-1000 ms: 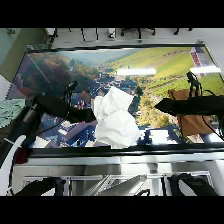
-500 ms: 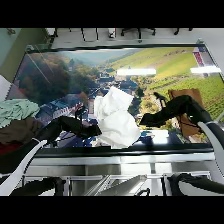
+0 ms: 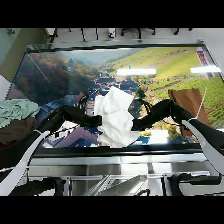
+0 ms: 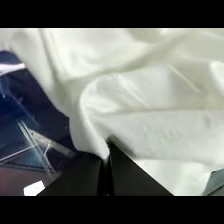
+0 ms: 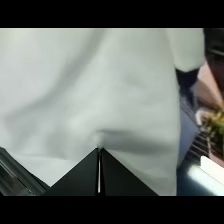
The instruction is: Fold the shirts.
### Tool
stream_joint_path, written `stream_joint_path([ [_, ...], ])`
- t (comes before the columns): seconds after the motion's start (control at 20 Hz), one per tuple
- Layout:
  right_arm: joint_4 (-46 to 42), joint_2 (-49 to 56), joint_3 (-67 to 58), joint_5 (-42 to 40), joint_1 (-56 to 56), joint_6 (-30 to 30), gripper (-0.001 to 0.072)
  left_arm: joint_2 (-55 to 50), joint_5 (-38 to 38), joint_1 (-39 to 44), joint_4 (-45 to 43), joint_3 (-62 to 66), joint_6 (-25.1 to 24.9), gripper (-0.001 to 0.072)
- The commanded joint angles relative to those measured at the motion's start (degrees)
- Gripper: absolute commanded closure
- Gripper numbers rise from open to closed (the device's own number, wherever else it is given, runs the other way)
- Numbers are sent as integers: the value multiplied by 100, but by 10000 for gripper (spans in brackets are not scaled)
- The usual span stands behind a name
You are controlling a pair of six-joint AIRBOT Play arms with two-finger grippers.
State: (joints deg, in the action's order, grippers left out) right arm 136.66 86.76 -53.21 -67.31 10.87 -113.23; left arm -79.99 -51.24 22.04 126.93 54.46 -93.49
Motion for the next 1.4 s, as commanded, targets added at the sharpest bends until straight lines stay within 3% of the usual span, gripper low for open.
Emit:
stream_joint_path([
  [0.0,310,-120,-424,-225,22,-164,692,623,-26,4,22,533,-9,692],
  [0.2,415,-1287,-2577,-850,-229,31,693,1993,-68,-87,24,2184,59,693],
  [0.35,313,-2264,-4795,-708,-481,70,694,2787,-7,-87,11,4041,103,692],
  [0.55,-579,-2999,-7084,-22,-544,70,695,3239,-26,-79,9,6004,282,693],
  [0.65,-922,-3311,-7163,398,-544,72,694,3305,-107,-79,-70,6415,407,693],
  [0.85,-1043,-3176,-6690,205,-538,216,694,3292,-348,-79,-1097,5912,1054,692],
  [1.1,-485,-2203,-5125,-162,-463,238,694,2446,-820,-107,-1351,4461,1049,692],
  [1.35,-402,-372,-3740,-55,275,144,693,1069,-1152,-737,-1331,2623,726,692],
])
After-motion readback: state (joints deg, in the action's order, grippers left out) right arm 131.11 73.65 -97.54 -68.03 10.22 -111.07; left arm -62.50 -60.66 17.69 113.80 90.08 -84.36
